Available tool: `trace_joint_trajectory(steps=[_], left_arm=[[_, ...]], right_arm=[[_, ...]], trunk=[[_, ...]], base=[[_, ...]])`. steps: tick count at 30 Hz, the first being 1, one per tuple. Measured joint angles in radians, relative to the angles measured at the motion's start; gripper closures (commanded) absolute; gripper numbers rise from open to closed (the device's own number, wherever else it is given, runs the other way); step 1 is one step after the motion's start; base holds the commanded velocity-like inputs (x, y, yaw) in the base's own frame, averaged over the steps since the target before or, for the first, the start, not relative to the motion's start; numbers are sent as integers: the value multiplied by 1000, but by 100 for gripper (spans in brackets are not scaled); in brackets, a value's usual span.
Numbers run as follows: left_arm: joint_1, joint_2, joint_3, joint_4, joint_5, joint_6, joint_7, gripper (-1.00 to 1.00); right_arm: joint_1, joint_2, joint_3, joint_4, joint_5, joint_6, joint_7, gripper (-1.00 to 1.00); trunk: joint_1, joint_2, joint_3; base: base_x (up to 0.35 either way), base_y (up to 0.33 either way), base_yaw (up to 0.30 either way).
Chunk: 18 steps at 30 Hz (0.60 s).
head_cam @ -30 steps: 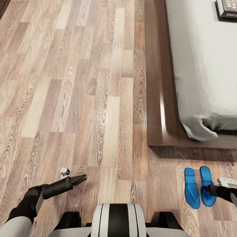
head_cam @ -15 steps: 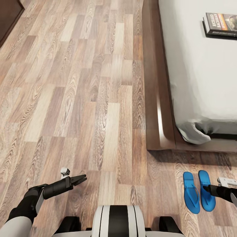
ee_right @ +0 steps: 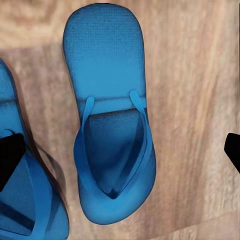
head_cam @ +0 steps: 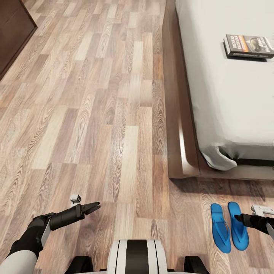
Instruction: In the bedroom, move the book from the bed onto either nightstand, and place the two sandals side by side next to the bed.
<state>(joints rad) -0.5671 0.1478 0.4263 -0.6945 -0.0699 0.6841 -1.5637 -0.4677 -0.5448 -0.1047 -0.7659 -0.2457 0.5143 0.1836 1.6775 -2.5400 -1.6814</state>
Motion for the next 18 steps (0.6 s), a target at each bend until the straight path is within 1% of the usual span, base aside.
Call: trace_joint_trajectory(steps=[11,14,15,17,18], left_arm=[[0,0,0,0,-4,-1,12,-100],[0,0,0,0,-5,-1,17,-100],[0,0,0,0,-5,-1,23,-100],[0,0,0,0,-4,-1,31,-100],[0,0,0,0,-4,-1,40,-100]], right_arm=[[0,-5,-3,-1,-11,10,20,-100],[1,-8,-3,-1,-11,11,62,-100],[1,-10,-3,-1,-11,11,104,-100],[1,-11,-3,-1,-11,11,161,-100],[1,-12,-3,-1,-11,11,230,-100]], trunk=[[-5,3,43],[-6,3,54],[-7,4,58],[-8,4,66],[-8,4,70]], base=[[0,0,0],[0,0,0],[0,0,0],[0,0,0],[0,0,0]])
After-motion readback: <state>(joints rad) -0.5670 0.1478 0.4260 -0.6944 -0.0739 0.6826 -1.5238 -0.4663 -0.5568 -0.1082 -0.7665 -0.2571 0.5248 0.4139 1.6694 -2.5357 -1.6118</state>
